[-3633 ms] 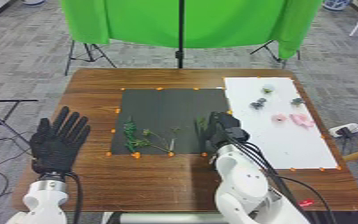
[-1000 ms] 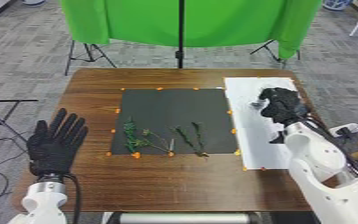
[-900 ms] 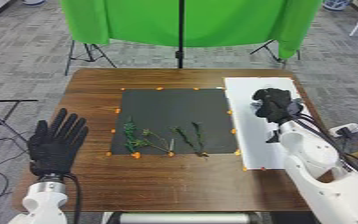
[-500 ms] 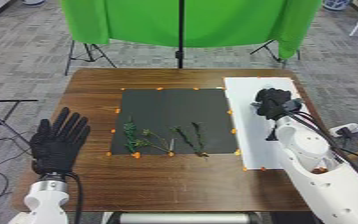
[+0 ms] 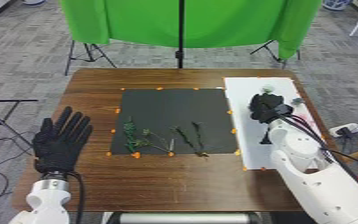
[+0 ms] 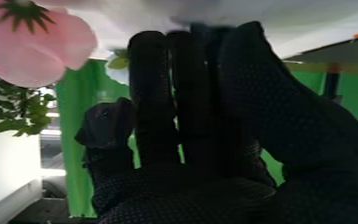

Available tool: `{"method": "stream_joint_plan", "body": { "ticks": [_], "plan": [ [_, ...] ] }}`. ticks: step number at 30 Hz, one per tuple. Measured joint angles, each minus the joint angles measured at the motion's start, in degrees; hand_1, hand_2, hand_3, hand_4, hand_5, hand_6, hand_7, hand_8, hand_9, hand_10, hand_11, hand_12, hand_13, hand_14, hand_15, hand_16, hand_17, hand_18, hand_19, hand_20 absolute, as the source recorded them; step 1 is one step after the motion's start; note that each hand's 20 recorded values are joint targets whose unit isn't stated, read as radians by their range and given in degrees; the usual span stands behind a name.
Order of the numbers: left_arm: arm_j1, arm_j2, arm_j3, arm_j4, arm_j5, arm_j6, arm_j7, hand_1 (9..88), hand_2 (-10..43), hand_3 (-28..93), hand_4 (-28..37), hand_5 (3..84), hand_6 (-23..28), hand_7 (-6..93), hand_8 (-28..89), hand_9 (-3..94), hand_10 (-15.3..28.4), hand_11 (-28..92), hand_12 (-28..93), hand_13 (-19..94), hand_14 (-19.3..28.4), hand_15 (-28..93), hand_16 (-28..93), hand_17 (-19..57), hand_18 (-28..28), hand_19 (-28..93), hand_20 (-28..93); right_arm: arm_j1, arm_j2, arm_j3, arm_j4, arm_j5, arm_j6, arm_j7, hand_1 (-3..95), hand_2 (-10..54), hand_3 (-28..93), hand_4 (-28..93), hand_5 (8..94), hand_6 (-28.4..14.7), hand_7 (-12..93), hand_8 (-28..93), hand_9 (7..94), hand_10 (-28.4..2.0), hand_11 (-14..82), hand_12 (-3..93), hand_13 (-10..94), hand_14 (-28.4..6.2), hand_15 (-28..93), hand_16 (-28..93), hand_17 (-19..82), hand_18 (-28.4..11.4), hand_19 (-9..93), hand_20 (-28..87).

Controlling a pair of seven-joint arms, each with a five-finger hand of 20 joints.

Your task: Arrange flowers

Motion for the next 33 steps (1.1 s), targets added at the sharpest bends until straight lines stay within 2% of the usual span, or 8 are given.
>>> {"method": "stream_joint_plan", "body": {
  "ticks": [3, 7, 9, 13, 14, 16, 18, 33],
  "plan": [
    [0.02, -0.02, 0.00, 0.00, 0.00, 0.00, -0.01, 25.4, 11.8, 76, -28.3, 36.4, 9.7, 8.4, -9, 29.3, 15.9, 13, 8, 20, 15.5, 22, -5, -9.3, 12.6, 27, 8, -0.22, 0.03, 0.14, -0.60, 0.52, -0.25, -0.02, 58.4, -9.5, 68, -28, 75.2, 0.5, 26, -4, 80.1, -11.0, 9.0, 28.9, 58, -9.4, 49, 34, 29, -21.8, 89, 57],
    [0.08, -0.08, 0.00, -0.04, -0.03, 0.00, -0.03, 25.4, 11.8, 76, -28.3, 36.5, 9.8, 8.4, -9, 29.3, 15.9, 13, 8, 20, 15.6, 22, -5, -9.3, 12.6, 27, 8, -1.38, 0.42, 0.71, -2.75, 2.21, -0.44, 0.26, 59.1, -9.5, 70, -28, 81.3, 0.1, 24, -1, 86.5, -10.9, 6.7, 34.2, 62, -10.9, 48, 37, 30, -22.0, 88, 56],
    [0.10, -0.11, -0.01, -0.04, -0.05, 0.00, -0.05, 25.3, 11.9, 76, -28.3, 36.5, 9.8, 8.3, -9, 29.2, 16.0, 13, 8, 20, 15.7, 22, -5, -9.3, 12.6, 27, 8, -2.50, 0.76, 1.45, -4.74, 3.59, -0.62, 0.65, 59.0, -9.5, 71, -28, 81.8, 0.2, 26, 1, 87.6, -10.5, 7.9, 36.7, 62, -10.9, 49, 39, 30, -22.4, 88, 56],
    [0.20, -0.14, -0.07, -0.06, -0.05, -0.01, -0.07, 25.3, 11.9, 76, -28.3, 36.5, 9.8, 8.2, -9, 29.3, 16.0, 13, 8, 20, 15.7, 22, -5, -9.3, 12.5, 27, 8, -4.80, 1.60, 2.86, -8.97, 4.56, -0.47, 1.57, 56.7, -9.5, 74, -28, 72.9, 0.4, 44, 0, 83.1, -10.2, 14.7, 44.0, 58, -10.6, 55, 37, 29, -22.5, 89, 57],
    [0.23, -0.14, -0.08, -0.06, -0.05, -0.01, -0.08, 25.3, 11.9, 76, -28.3, 36.5, 9.8, 8.2, -9, 29.3, 16.0, 13, 8, 20, 15.7, 22, -5, -9.3, 12.6, 27, 8, -5.14, 1.80, 3.01, -9.71, 4.54, -0.26, 1.79, 56.2, -9.5, 75, -28, 69.3, -0.1, 44, -2, 77.9, -10.8, 14.6, 41.4, 55, -10.7, 55, 35, 29, -22.5, 89, 57],
    [0.26, -0.16, -0.09, -0.06, -0.06, -0.01, -0.10, 25.3, 12.0, 76, -28.3, 36.5, 9.8, 8.3, -9, 29.3, 16.0, 13, 8, 20, 15.6, 22, -5, -9.3, 12.6, 27, 8, -5.40, 2.09, 3.06, -10.36, 4.26, 0.67, 2.02, 52.3, -9.5, 81, -28, 64.3, 1.3, 31, -15, 65.6, -12.4, 22.7, 21.9, 52, -11.1, 56, 30, 29, -22.5, 90, 57],
    [0.28, -0.17, -0.09, -0.06, -0.07, -0.01, -0.12, 25.3, 12.0, 76, -28.3, 36.5, 9.8, 8.3, -9, 29.3, 15.9, 13, 8, 20, 15.6, 22, -5, -9.4, 12.6, 27, 8, -5.38, 2.19, 3.10, -10.31, 3.66, 1.69, 1.91, 51.2, -9.5, 83, -28, 61.2, 2.5, 24, -18, 61.7, -10.6, 18.1, 16.2, 51, -11.6, 55, 27, 28, -22.6, 90, 57],
    [0.36, -0.18, -0.11, -0.06, -0.08, 0.04, -0.26, 25.6, 12.4, 76, -28.3, 36.5, 9.8, 8.5, -9, 29.2, 15.9, 13, 8, 20, 15.6, 22, -5, -9.5, 12.7, 28, 8, -4.05, 1.95, 2.92, -6.08, 2.53, 0.61, 1.84, 50.2, -9.5, 85, -28, 52.3, 3.7, 19, -16, 52.1, -9.2, 10.3, 12.7, 48, -12.3, 59, 18, 28, -22.8, 90, 56]
  ]
}}
